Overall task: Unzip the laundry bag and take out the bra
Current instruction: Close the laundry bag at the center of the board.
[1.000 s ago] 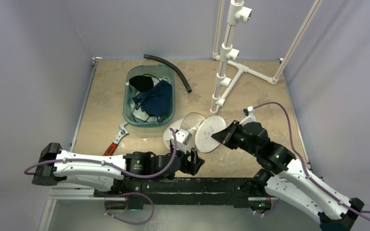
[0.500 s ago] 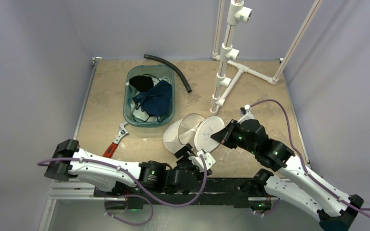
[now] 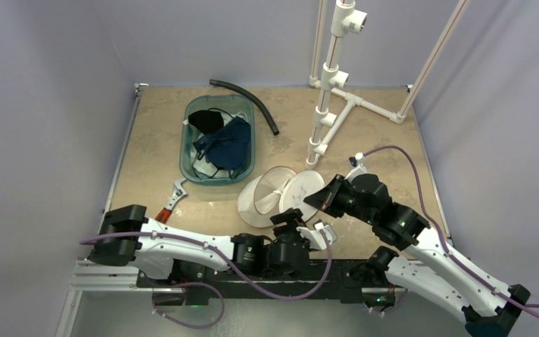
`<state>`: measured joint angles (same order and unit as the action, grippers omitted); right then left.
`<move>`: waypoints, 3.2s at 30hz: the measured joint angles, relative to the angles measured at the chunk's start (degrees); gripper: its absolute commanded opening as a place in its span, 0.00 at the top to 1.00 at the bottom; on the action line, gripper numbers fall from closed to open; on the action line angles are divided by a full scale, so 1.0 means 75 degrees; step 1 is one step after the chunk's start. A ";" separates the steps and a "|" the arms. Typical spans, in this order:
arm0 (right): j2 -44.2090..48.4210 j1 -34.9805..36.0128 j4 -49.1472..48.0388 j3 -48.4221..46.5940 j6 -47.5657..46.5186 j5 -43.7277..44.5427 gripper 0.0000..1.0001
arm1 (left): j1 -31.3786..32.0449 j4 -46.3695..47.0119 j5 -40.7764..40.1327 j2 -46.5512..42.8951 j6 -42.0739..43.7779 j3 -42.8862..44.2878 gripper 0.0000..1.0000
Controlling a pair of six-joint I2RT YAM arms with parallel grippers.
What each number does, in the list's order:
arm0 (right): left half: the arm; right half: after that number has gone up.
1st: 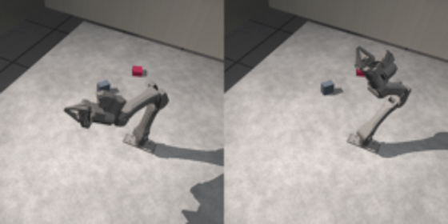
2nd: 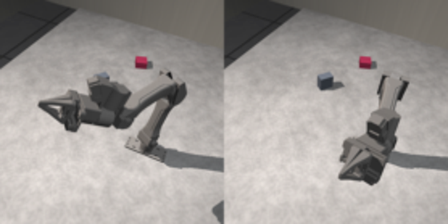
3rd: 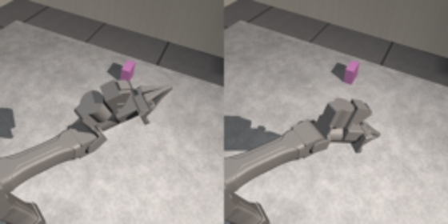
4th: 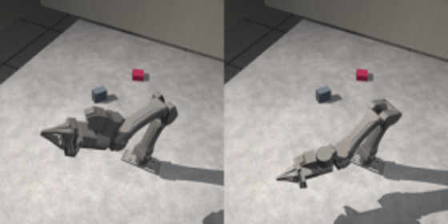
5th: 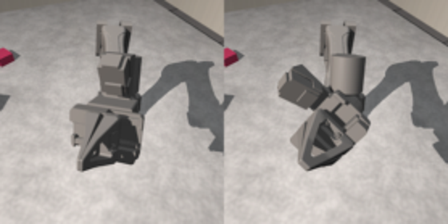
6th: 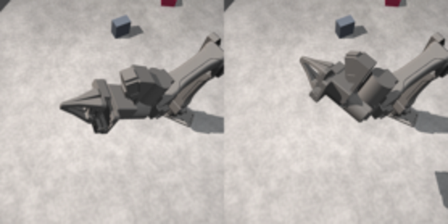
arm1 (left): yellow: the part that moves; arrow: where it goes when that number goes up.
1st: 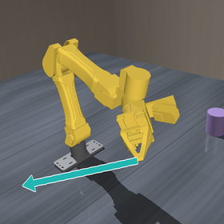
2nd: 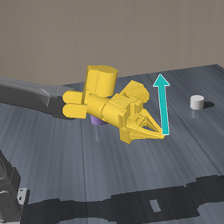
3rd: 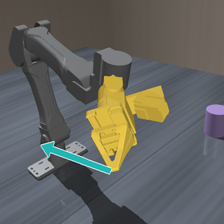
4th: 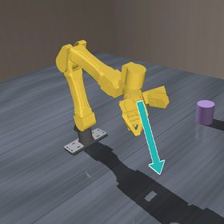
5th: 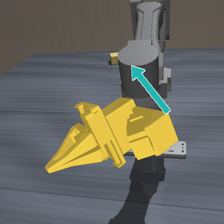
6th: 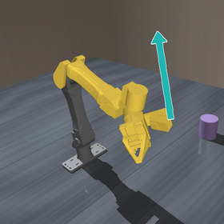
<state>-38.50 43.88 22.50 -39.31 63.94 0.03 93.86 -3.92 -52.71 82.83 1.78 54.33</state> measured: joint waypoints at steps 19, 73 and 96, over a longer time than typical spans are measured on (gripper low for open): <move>0.0146 -0.0003 -0.0070 -0.0239 -0.0003 -0.0128 0.26 | -0.0562 0.0568 0.0047 -0.0216 -0.0449 -0.0003 1.00; 0.0734 0.0000 -0.2133 0.1679 -0.2477 -0.0152 0.26 | -0.4500 -0.0758 0.3185 -0.3462 -0.8014 -0.2664 0.58; -0.0187 0.0000 -0.3608 0.3267 -0.1903 -0.0318 0.28 | -0.4421 -0.2331 0.3990 -0.4039 -0.6869 -0.2562 0.54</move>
<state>-39.90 43.88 -4.56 -14.81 49.67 -2.35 60.71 -21.41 -22.79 52.53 -49.74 35.11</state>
